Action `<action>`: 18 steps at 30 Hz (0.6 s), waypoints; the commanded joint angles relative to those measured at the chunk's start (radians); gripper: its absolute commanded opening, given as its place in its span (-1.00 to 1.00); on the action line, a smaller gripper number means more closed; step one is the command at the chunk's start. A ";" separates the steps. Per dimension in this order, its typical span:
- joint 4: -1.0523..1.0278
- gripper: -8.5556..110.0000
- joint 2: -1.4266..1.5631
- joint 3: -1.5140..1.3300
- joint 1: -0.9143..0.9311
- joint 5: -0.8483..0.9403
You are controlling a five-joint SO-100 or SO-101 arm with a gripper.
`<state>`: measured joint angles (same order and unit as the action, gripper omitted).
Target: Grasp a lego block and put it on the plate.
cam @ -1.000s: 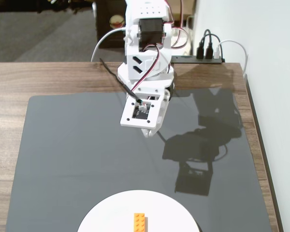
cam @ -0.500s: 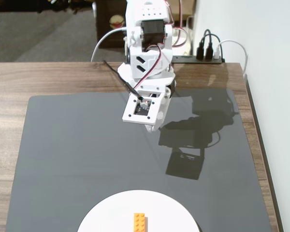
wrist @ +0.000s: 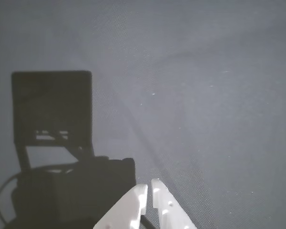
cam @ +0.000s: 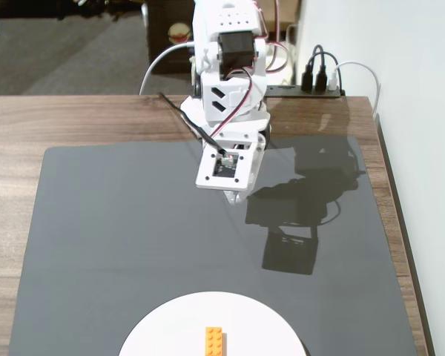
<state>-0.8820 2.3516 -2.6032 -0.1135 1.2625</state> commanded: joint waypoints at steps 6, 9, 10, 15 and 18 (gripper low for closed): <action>0.048 -0.85 0.046 -0.054 -0.026 0.071; 0.060 -0.85 0.052 -0.071 -0.032 0.101; 0.061 -0.85 0.054 -0.075 -0.035 0.114; 0.077 -0.85 0.075 -0.107 -0.051 0.167; 0.091 -0.85 0.081 -0.124 -0.054 0.190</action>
<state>-0.8069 2.4130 -2.7243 -0.1565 1.4373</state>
